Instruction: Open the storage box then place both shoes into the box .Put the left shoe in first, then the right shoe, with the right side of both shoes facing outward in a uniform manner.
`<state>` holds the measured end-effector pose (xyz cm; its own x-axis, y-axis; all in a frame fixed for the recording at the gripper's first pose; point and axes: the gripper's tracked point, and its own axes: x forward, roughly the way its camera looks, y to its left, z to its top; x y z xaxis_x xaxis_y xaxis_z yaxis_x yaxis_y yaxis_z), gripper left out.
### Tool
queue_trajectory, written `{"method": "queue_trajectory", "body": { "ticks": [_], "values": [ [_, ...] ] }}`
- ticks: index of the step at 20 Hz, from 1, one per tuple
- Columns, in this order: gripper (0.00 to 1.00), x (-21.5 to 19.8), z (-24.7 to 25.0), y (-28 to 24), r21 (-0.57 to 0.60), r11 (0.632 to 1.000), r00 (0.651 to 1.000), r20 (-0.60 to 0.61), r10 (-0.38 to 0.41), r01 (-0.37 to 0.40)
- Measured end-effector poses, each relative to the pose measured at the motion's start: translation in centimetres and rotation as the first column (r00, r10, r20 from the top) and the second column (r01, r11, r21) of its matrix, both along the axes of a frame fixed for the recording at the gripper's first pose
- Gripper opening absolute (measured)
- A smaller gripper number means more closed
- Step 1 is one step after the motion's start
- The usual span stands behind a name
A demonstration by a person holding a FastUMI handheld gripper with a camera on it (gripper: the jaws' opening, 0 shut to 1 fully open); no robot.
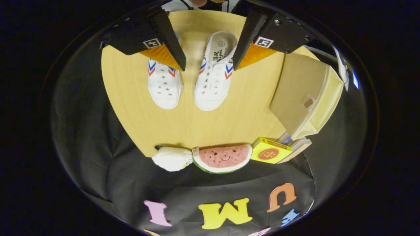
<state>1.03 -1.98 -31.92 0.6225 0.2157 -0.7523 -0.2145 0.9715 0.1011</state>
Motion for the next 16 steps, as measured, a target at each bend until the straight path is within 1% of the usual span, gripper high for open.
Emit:
{"method": "queue_trajectory", "body": {
  "ticks": [6,10,13,15,16],
  "values": [
    [0.87,1.6,-3.4,-0.6,-0.002,1.0,0.995,-0.099,-0.008,0.008],
    [0.68,2.6,-5.0,-0.5,0.015,0.999,0.985,-0.172,-0.027,0.03],
    [0.68,3.0,-5.7,-0.2,0.031,0.999,0.979,-0.203,-0.024,0.031],
    [0.35,3.0,-6.3,0.3,0.043,0.998,0.972,-0.234,-0.026,0.037],
    [0.37,3.1,-6.5,0.3,0.044,0.998,0.97,-0.241,-0.029,0.041]
  ]
}}
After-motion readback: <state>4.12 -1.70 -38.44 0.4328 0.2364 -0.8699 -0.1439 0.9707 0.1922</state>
